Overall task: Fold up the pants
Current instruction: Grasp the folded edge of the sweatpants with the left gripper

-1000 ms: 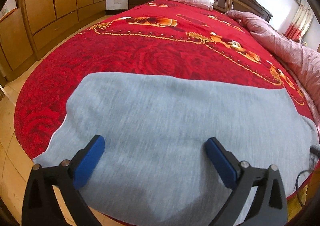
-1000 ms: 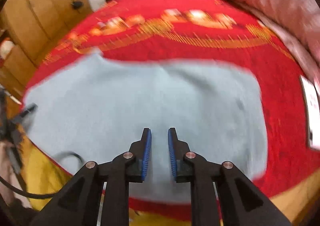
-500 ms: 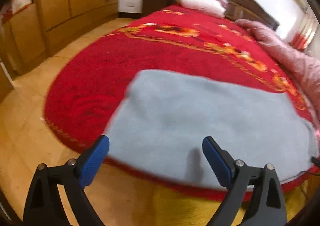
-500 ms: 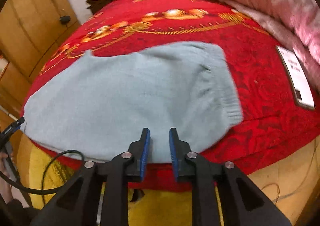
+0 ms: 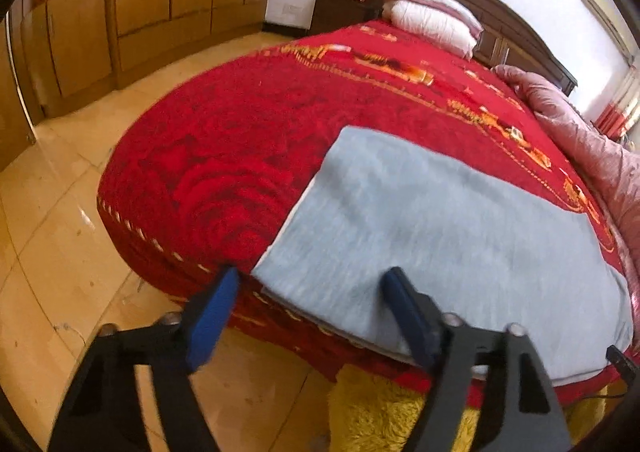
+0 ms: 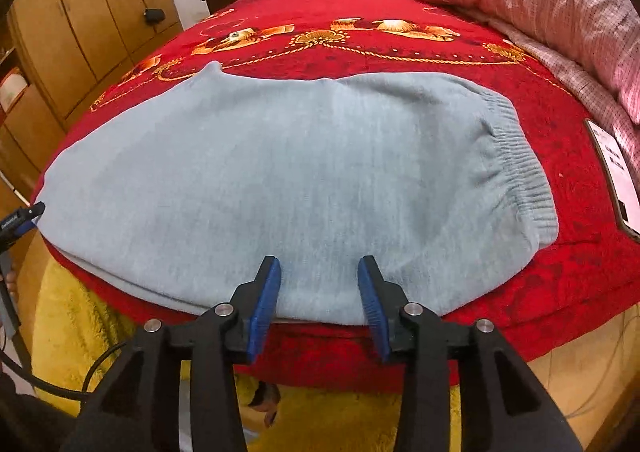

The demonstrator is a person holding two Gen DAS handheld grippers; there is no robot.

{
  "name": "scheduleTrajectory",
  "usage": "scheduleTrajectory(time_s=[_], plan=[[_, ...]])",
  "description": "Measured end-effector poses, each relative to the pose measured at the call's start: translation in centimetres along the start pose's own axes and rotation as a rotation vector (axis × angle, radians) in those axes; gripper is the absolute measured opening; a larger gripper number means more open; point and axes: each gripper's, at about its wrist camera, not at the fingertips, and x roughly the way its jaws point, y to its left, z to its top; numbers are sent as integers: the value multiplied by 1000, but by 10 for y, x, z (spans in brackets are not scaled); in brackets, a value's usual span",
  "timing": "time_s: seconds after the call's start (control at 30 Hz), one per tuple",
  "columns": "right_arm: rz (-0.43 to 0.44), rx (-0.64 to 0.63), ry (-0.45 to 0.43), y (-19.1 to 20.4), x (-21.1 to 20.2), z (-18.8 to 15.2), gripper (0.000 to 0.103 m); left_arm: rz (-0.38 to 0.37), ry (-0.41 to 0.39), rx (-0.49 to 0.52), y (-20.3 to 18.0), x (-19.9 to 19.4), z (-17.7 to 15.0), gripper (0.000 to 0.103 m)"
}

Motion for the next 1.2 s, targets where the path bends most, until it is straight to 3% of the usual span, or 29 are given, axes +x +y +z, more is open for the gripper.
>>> scheduleTrajectory(time_s=[0.03, 0.1, 0.17, 0.33, 0.47, 0.57, 0.73, 0.83, 0.93, 1.03, 1.2], plan=[[2, 3, -3, 0, 0, 0, 42, 9, -12, 12, -1, -2, 0, 65], [3, 4, -8, -1, -1, -2, 42, 15, -40, 24, -3, -7, 1, 42], [4, 2, -13, -1, -1, -2, 42, 4, -69, 31, -4, -14, 4, 33], [4, 3, -19, -1, -1, -3, 42, -20, -115, 41, -3, -25, 13, 34], [8, 9, -20, -1, -1, -3, 43, -8, -71, 69, -3, -11, 24, 49], [7, 15, -22, -1, -1, -3, 44, 3, 2, 72, -3, 12, 24, 49], [0, 17, -20, 0, 0, -2, 45, 3, -31, 100, -17, 12, 17, 48], [-1, 20, -19, 0, 0, -1, 45, 2, -40, 125, -23, 14, 17, 32], [-2, 34, -17, 0, -2, 0, 45, -45, -31, 53, -15, 15, 21, 14], [2, 55, -10, 1, -7, 1, 45, -95, -28, -14, -8, 8, 26, 11], [38, 32, -23, 11, -20, 2, 45, -133, -95, 10, -17, -22, 30, 10]])
